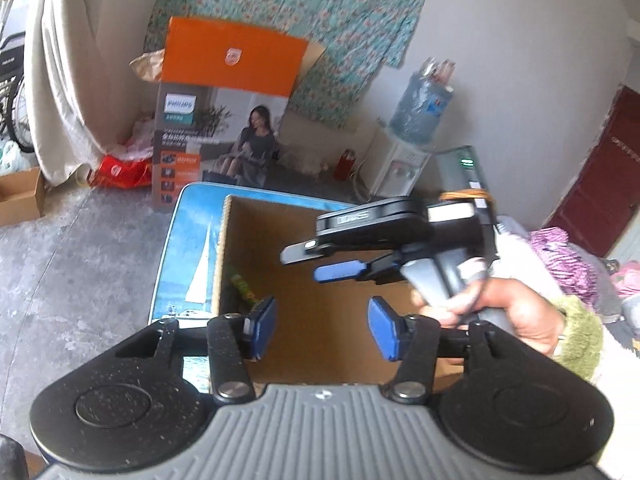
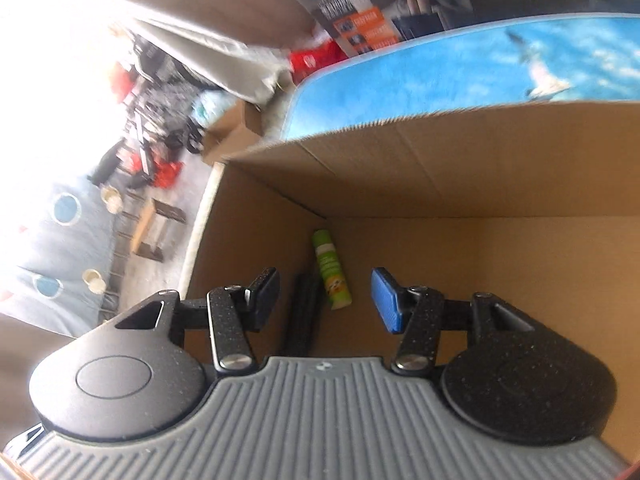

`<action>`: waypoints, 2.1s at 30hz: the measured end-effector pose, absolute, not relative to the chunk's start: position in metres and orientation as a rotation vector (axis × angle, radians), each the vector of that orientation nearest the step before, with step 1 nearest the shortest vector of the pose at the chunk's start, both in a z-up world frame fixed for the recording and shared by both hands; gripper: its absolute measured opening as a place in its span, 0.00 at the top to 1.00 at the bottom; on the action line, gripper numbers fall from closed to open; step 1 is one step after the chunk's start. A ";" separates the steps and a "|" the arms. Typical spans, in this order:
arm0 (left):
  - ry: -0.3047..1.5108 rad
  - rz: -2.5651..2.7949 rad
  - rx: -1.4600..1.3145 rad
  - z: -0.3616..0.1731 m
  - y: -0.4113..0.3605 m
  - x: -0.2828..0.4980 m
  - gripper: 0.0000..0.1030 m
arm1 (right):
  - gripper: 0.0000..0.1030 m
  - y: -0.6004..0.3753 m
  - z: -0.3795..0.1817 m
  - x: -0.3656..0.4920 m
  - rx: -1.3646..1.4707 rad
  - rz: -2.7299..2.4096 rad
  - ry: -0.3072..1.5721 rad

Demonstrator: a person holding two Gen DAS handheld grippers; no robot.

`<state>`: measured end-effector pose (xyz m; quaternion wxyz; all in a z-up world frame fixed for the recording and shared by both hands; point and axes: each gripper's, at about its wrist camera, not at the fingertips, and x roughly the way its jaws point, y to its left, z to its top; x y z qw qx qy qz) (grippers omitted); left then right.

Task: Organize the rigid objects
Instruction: 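Lower the right gripper into the pink bowl onto the black cylinder and close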

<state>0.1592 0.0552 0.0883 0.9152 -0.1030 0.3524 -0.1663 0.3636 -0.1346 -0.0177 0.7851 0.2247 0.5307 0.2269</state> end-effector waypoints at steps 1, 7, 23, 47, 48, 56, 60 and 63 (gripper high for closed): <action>0.715 -0.354 -0.210 0.092 0.054 0.154 0.46 | 0.51 -0.144 -0.008 0.353 0.504 0.499 1.121; 0.700 -0.464 -0.151 0.090 0.033 0.113 0.34 | 0.51 -0.208 0.042 0.270 0.703 0.601 0.956; 0.910 -0.609 0.123 -0.015 -0.074 0.074 0.35 | 0.49 -0.319 -0.067 0.065 1.063 0.399 1.012; 1.042 -0.675 0.090 -0.041 -0.110 0.059 0.35 | 0.49 -0.335 -0.103 0.071 1.089 0.400 1.077; 1.029 -0.672 0.096 -0.038 -0.110 0.056 0.35 | 0.49 -0.336 -0.101 0.072 1.080 0.399 1.075; 0.959 -0.644 0.112 -0.024 -0.105 0.057 0.47 | 0.49 -0.336 -0.080 0.070 0.997 0.400 1.082; 0.967 -0.639 0.132 -0.030 -0.108 0.062 0.58 | 0.51 -0.332 -0.075 0.071 0.955 0.398 1.109; 0.972 -0.625 0.133 -0.033 -0.108 0.067 0.65 | 0.54 -0.327 -0.076 0.075 0.947 0.399 1.138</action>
